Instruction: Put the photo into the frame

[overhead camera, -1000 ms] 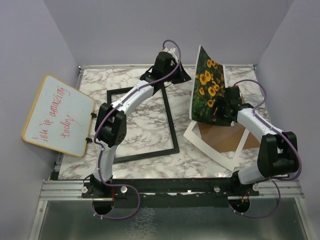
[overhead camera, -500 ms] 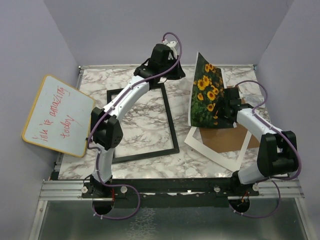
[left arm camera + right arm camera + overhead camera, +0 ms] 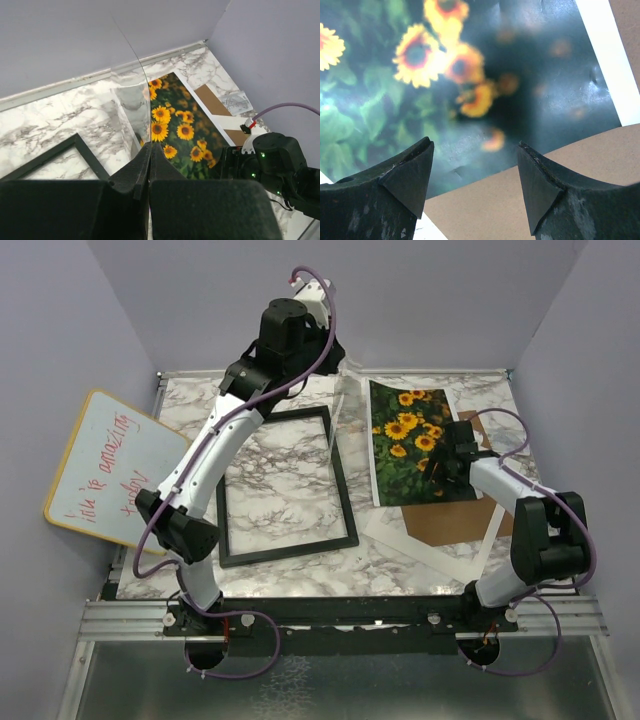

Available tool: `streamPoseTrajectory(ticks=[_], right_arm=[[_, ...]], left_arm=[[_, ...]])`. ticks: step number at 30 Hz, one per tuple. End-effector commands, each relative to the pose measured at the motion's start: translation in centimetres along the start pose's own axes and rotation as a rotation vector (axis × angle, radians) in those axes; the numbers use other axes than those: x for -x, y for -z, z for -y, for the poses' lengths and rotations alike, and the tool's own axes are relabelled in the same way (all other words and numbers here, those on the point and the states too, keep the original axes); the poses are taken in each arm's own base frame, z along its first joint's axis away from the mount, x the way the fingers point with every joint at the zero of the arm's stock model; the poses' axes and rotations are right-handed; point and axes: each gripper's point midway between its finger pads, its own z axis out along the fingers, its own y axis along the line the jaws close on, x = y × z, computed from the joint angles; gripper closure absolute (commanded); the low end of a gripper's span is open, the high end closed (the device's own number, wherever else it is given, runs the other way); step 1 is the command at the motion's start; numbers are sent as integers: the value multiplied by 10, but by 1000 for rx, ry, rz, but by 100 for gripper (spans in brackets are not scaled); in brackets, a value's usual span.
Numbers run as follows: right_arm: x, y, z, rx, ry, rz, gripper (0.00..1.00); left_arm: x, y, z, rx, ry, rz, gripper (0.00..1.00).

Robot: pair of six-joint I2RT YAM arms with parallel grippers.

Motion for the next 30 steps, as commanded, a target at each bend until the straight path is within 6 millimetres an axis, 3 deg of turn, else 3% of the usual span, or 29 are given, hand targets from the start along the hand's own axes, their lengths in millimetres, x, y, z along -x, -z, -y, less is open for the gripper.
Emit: streamPoseTrajectory(ticks=[1, 9, 16, 20, 24, 27, 30], right_arm=[[15, 1, -3, 18, -3, 44, 28], [73, 39, -57, 234, 7, 133, 28], [137, 107, -120, 527, 109, 263, 28], [163, 167, -157, 758, 213, 363, 26], [172, 227, -181, 982, 317, 465, 21], [176, 267, -190, 1110, 367, 561, 17], [183, 291, -193, 1171, 360, 645, 13]], left_arm=[[34, 30, -8, 70, -73, 88, 100], [103, 75, -22, 205, -117, 355, 100], [153, 122, -14, 231, -190, 517, 100], [163, 139, 1, 162, -231, 559, 100], [162, 141, 22, 49, -278, 556, 100], [160, 142, 39, -45, -305, 550, 100], [161, 146, 50, -103, -318, 561, 100]])
